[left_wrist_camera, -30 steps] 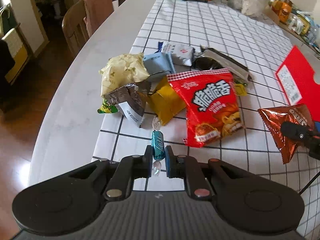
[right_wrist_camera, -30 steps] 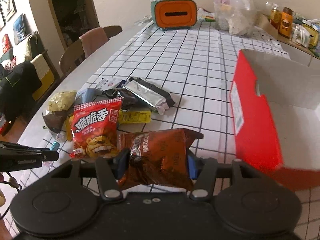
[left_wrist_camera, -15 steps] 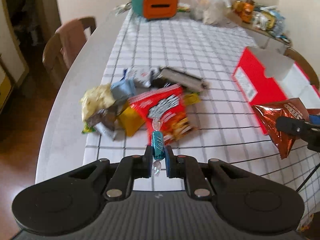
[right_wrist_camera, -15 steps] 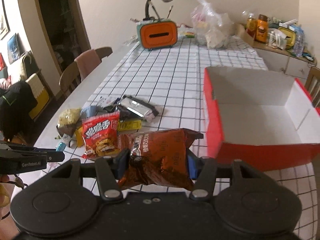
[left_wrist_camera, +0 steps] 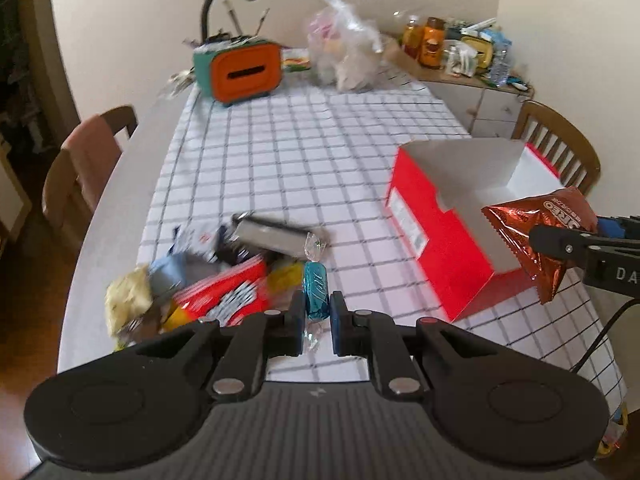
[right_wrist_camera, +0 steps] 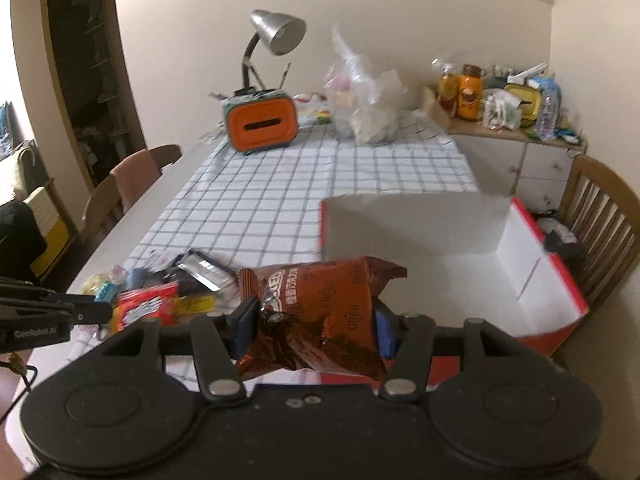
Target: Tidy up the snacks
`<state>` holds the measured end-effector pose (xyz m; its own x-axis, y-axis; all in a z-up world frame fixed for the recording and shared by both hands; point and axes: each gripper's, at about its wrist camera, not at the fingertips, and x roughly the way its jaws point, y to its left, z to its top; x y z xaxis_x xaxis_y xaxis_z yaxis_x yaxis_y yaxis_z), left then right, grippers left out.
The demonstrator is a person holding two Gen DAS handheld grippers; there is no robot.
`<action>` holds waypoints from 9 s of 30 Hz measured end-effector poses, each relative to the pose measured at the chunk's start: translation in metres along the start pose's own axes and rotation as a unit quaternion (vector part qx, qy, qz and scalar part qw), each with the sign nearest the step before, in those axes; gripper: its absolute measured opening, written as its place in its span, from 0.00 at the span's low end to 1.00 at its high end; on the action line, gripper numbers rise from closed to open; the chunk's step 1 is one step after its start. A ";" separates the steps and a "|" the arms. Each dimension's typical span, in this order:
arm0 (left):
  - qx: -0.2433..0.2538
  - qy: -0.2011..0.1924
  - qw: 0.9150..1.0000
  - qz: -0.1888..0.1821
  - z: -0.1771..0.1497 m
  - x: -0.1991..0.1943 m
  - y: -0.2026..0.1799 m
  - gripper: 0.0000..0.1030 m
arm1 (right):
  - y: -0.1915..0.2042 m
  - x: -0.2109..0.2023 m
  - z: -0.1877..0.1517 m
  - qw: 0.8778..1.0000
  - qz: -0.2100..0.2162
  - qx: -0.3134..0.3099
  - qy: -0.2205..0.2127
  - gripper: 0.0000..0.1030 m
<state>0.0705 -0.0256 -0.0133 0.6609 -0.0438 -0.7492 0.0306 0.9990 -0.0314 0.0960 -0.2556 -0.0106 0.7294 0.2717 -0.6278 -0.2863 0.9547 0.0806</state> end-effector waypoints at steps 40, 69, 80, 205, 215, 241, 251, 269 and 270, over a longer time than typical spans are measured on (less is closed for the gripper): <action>0.078 0.123 0.988 0.053 0.069 0.164 -0.198 0.12 | -0.153 0.130 0.007 0.987 0.008 -0.082 0.137 0.55; 0.039 0.095 0.994 0.046 0.068 0.139 -0.198 0.60 | -0.160 0.097 0.011 0.987 0.057 -0.103 0.110 0.78; 0.024 0.045 0.998 0.032 0.072 0.098 -0.187 0.70 | -0.157 0.066 0.026 0.991 0.076 -0.082 0.076 0.85; -0.095 0.030 0.995 0.024 -0.041 0.041 0.164 0.49 | 0.173 0.113 -0.008 0.975 0.141 -0.109 0.134 0.71; -0.058 0.006 0.998 0.015 -0.014 0.020 0.110 0.49 | 0.126 0.083 0.010 0.982 0.131 -0.081 0.112 0.71; 0.046 -0.012 0.998 -0.028 0.044 0.043 -0.091 0.49 | -0.065 0.040 0.025 0.994 0.059 -0.035 0.090 0.71; 0.071 0.006 0.997 -0.028 0.064 0.077 -0.159 0.49 | -0.132 0.054 0.033 0.993 0.038 -0.036 0.102 0.71; 0.101 0.078 0.992 0.014 0.083 0.154 -0.217 0.49 | -0.179 0.129 0.034 0.981 0.031 -0.102 0.164 0.71; 0.102 0.084 0.991 0.018 0.084 0.158 -0.219 0.49 | -0.179 0.132 0.033 0.980 0.032 -0.106 0.166 0.71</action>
<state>0.2310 -0.2511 -0.0689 0.5306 0.0097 -0.8476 0.1721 0.9779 0.1189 0.2641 -0.3862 -0.0825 0.4734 0.2416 -0.8471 -0.4725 0.8812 -0.0127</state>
